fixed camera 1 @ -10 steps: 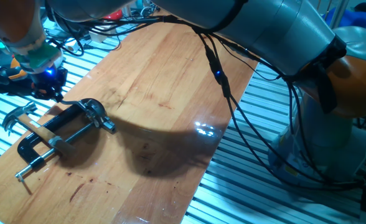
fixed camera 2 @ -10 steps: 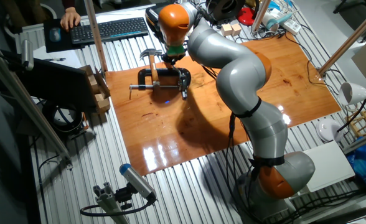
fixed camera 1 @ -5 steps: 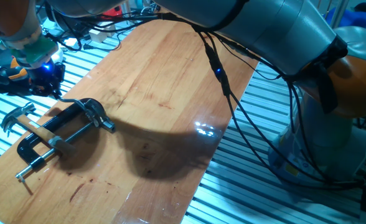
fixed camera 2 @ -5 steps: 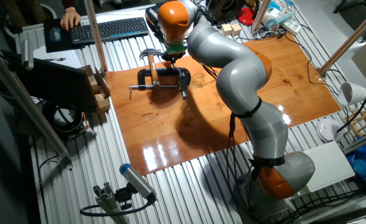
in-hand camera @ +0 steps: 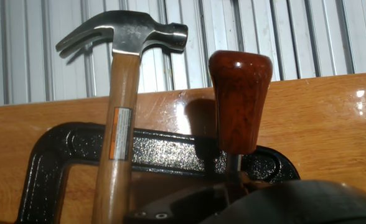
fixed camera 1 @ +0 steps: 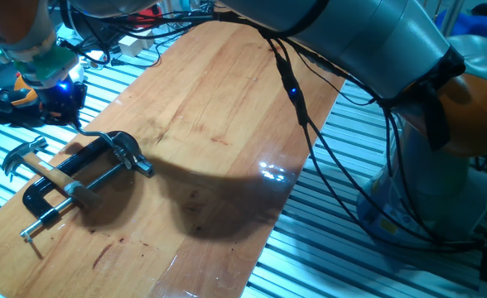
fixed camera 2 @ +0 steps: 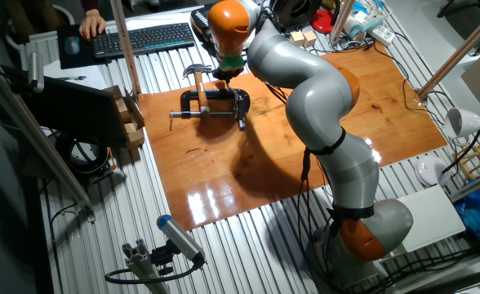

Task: Pull up the lever

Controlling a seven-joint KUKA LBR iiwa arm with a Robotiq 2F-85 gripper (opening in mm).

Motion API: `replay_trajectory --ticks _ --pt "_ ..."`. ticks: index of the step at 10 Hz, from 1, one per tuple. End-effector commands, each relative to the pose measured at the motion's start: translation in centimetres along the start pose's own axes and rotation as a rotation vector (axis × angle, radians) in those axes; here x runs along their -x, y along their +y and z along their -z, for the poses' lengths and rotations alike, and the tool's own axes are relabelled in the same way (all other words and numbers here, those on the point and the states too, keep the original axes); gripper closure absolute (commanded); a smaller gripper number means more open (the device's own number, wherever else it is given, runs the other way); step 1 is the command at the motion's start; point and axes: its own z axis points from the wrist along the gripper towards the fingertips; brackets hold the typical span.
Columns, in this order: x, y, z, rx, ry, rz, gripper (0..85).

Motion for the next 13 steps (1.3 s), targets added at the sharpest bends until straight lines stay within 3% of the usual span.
replay_trajectory --ticks 1,3,5,7,10,12,13 --pt "0.0 0.0 0.0 0.007 0.007 0.006 85.0" --pt "0.0 0.0 0.0 0.014 0.000 -0.007 51.0" --pt "0.0 0.0 0.1 0.007 -0.033 -0.038 17.0" --pt "0.3 0.0 0.3 -0.001 -0.078 -0.075 17.0" --pt "1.7 -0.2 0.2 -0.004 -0.110 -0.087 17.0" --pt "2.7 -0.3 0.6 -0.004 -0.114 -0.082 17.0" --pt "3.0 -0.4 0.5 -0.001 -0.117 -0.077 34.0"
